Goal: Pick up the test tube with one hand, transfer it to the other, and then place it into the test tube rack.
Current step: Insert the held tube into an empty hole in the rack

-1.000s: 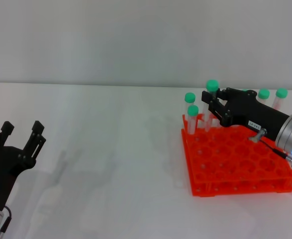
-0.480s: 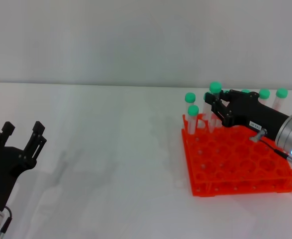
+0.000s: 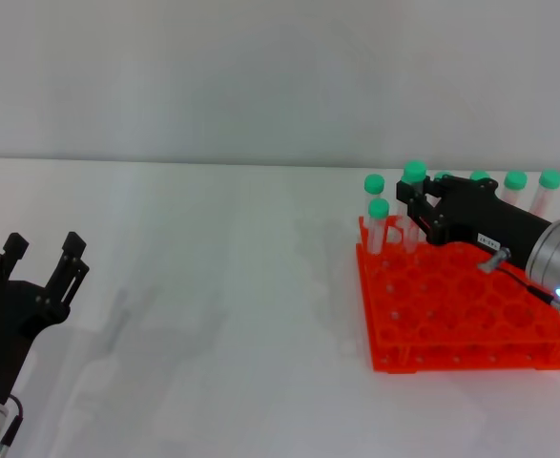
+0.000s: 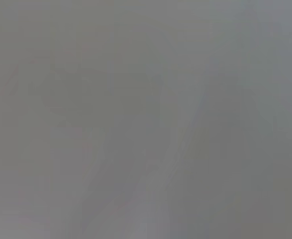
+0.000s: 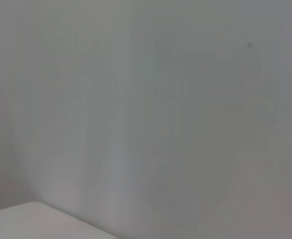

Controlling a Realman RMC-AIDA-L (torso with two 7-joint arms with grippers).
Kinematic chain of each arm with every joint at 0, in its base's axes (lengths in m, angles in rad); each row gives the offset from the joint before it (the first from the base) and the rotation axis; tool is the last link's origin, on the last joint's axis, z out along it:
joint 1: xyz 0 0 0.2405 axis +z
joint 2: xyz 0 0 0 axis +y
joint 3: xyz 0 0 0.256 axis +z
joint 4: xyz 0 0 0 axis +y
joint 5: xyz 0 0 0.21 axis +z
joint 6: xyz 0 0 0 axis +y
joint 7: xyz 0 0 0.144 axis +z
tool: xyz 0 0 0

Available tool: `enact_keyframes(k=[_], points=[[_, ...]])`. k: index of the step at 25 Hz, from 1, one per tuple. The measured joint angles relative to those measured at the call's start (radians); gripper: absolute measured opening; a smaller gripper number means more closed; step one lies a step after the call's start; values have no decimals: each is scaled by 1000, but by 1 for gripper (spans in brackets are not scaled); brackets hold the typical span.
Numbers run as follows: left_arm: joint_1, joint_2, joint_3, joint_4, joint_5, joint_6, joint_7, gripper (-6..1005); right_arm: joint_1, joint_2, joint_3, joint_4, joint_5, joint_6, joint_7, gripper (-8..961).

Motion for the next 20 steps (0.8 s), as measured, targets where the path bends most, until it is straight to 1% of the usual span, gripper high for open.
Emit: enact_keyframes(k=[20], points=[[-18,2,0,0,-5,-11,0,777,-4,0,-33,9,2,44,-4,197]])
